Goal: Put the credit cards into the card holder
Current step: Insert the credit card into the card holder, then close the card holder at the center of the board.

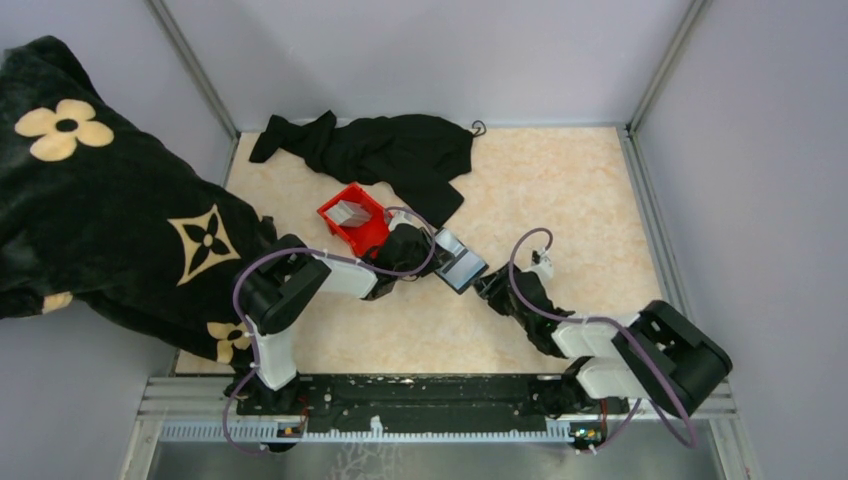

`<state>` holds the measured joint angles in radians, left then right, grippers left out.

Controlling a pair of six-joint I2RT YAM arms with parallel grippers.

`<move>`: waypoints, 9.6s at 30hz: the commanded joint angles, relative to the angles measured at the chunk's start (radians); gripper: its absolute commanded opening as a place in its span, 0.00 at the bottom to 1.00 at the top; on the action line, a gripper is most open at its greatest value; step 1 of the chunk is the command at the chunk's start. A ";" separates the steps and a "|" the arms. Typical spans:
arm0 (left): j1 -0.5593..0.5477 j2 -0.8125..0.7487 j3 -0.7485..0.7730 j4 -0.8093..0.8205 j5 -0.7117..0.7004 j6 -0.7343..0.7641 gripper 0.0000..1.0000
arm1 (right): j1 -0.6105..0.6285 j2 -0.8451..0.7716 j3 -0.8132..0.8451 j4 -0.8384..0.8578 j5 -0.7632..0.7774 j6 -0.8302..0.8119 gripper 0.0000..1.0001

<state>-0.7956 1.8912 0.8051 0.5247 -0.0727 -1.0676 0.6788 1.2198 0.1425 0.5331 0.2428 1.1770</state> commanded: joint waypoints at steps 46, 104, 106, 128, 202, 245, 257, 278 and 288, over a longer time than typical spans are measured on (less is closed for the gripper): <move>-0.094 0.086 -0.074 -0.251 0.077 -0.035 0.40 | 0.107 0.030 -0.005 -0.137 0.190 0.140 0.44; -0.120 -0.329 -0.349 -0.133 -0.196 -0.113 0.67 | -0.149 -0.033 0.107 -0.140 -0.197 0.007 0.00; -0.120 -0.324 -0.362 -0.075 -0.192 -0.120 0.68 | -0.152 -0.042 0.107 -0.145 -0.214 0.022 0.00; -0.121 -0.333 -0.425 0.295 -0.236 -0.168 0.66 | -0.159 0.018 0.094 -0.096 -0.311 0.009 0.00; -0.229 0.021 0.014 -0.019 -0.120 -0.108 0.67 | -0.085 0.119 0.031 -0.214 -0.142 -0.266 0.31; -0.205 0.078 -0.020 -0.038 -0.111 -0.144 0.68 | -0.064 -0.155 0.318 -0.654 0.071 -0.408 0.34; -0.198 0.077 -0.035 -0.023 -0.105 -0.145 0.68 | -0.115 -0.109 0.363 -0.661 0.034 -0.451 0.29; -0.198 0.082 -0.032 -0.035 -0.104 -0.146 0.68 | -0.146 -0.095 0.360 -0.610 0.019 -0.474 0.18; -0.198 0.083 -0.025 -0.048 -0.106 -0.142 0.68 | -0.163 -0.094 0.381 -0.608 0.009 -0.494 0.17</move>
<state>-0.9989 1.9190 0.8192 0.6773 -0.1795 -1.2388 0.5320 1.1278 0.4664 -0.1123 0.2569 0.7052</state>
